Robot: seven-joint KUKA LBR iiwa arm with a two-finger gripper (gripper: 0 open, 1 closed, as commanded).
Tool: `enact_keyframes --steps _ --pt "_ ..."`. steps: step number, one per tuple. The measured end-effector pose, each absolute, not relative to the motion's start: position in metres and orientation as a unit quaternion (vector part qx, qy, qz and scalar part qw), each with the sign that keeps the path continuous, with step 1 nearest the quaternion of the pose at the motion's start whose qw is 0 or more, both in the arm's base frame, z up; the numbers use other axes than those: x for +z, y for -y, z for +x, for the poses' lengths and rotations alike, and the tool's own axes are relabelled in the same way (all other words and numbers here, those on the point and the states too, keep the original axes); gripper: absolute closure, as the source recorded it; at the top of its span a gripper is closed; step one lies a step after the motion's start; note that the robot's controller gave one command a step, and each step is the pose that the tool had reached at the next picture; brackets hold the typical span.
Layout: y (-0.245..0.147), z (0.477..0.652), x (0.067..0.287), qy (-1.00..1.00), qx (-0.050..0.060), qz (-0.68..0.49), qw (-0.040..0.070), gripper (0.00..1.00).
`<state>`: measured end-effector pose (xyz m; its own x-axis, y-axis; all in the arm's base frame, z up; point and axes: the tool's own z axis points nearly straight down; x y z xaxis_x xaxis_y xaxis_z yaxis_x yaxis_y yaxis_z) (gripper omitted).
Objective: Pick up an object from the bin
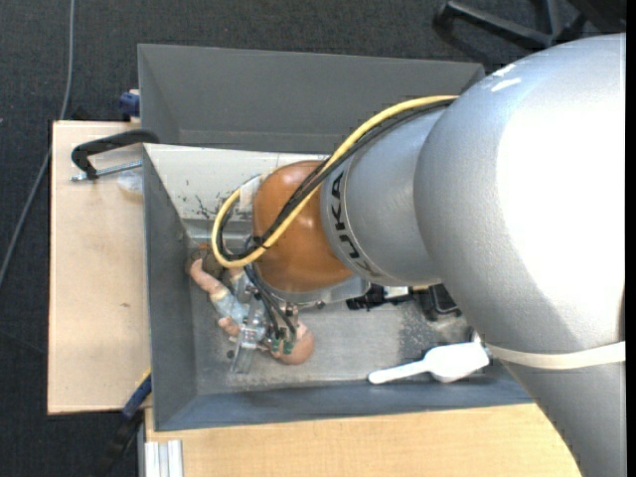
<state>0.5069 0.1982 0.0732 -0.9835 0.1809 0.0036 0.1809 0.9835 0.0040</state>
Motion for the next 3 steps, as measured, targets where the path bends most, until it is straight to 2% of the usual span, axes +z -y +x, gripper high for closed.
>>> enact_keyframes --steps 1,3 --pt "-0.2071 0.5105 0.0725 0.981 -0.005 -0.195 -0.006 1.0" --pt "-0.2067 0.5104 0.0748 0.981 -0.005 -0.195 -0.006 1.0"
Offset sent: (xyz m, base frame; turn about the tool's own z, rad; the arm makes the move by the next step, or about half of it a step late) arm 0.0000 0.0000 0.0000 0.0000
